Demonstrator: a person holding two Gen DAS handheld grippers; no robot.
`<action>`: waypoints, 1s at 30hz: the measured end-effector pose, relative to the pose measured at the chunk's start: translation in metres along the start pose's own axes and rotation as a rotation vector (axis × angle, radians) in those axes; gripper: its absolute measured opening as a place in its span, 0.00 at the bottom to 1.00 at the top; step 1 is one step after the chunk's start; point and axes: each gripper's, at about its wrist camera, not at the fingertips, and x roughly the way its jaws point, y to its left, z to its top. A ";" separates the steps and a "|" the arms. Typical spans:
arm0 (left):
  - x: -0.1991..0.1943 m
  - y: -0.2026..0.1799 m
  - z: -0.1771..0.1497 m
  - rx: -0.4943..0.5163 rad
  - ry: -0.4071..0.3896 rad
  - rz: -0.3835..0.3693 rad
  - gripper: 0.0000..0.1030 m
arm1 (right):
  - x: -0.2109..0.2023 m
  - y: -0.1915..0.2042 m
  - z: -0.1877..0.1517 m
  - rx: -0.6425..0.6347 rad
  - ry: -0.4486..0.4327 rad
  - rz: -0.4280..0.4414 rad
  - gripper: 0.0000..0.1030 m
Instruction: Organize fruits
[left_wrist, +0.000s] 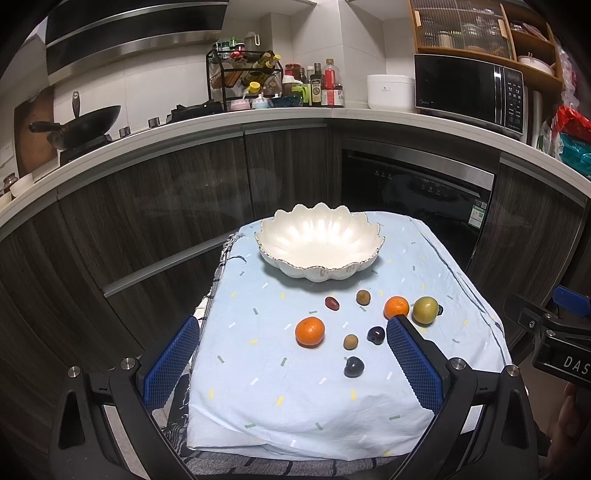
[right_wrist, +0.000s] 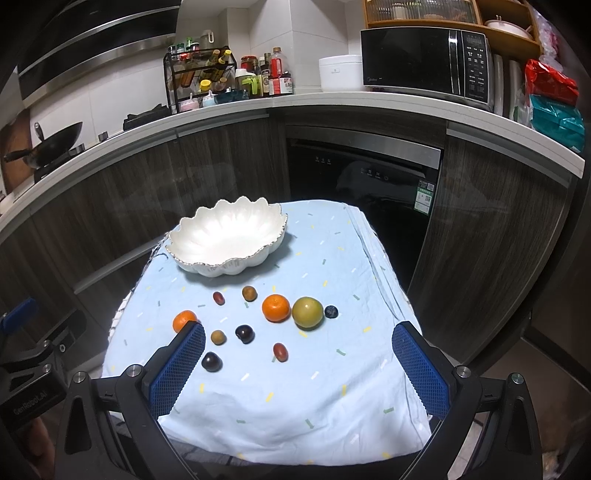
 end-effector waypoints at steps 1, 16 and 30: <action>0.000 0.000 0.000 0.000 0.001 0.000 1.00 | 0.000 0.000 0.000 0.000 0.002 0.001 1.00; 0.007 0.000 0.001 0.010 0.021 -0.010 1.00 | 0.011 0.001 -0.003 0.004 0.017 -0.002 1.00; 0.023 -0.004 0.003 0.046 0.060 -0.013 1.00 | 0.028 -0.001 -0.002 0.019 0.062 0.004 1.00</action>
